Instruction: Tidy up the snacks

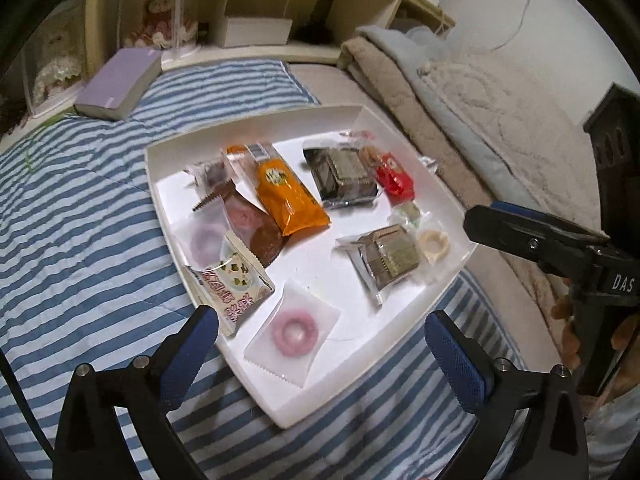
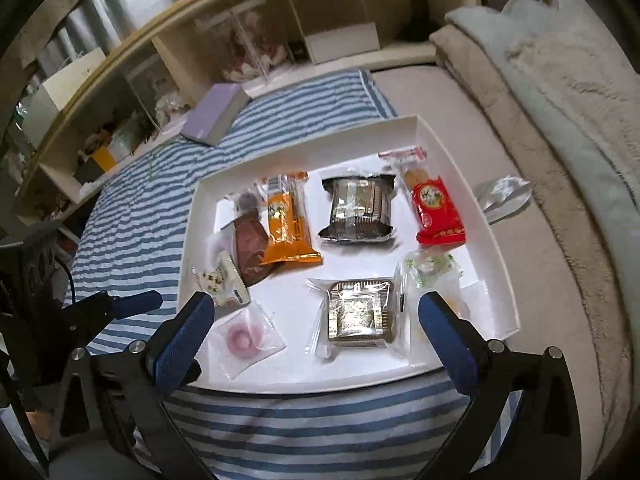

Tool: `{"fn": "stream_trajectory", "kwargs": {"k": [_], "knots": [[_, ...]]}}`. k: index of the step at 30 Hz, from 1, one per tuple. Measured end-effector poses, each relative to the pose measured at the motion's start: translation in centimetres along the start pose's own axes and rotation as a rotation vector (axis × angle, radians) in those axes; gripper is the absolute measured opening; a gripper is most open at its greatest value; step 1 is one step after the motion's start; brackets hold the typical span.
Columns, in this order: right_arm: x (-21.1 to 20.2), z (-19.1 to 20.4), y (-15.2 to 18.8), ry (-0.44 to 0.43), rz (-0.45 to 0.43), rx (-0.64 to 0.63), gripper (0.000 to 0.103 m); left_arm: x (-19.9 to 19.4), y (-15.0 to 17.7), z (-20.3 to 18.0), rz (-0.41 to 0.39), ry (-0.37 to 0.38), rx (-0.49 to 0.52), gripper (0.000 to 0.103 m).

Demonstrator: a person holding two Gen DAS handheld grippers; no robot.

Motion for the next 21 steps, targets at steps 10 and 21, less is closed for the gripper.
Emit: {"fn": "stream_trajectory", "kwargs": {"k": [10,21], "knots": [[-7.2,2.8,1.1,0.084,-0.157,-0.01,0.103,-9.0,2.3,-0.3,-0.152,-0.06,0.002,0.103],[-12.8,5.9,5.0,0.141,-0.285,0.0,0.103,-20.5,9.5,-1.1,-0.341,-0.152,-0.007,0.103]]}}
Point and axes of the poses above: each gripper's, at about its wrist camera, not at the fingertips, and x roughly the way its jaws point, z to its left, y to its underside, the point moved 3 cm from there along x, roughly the way its jaws point, and after that the axes turned 2 degrees about -x, right-handed, at the moved point
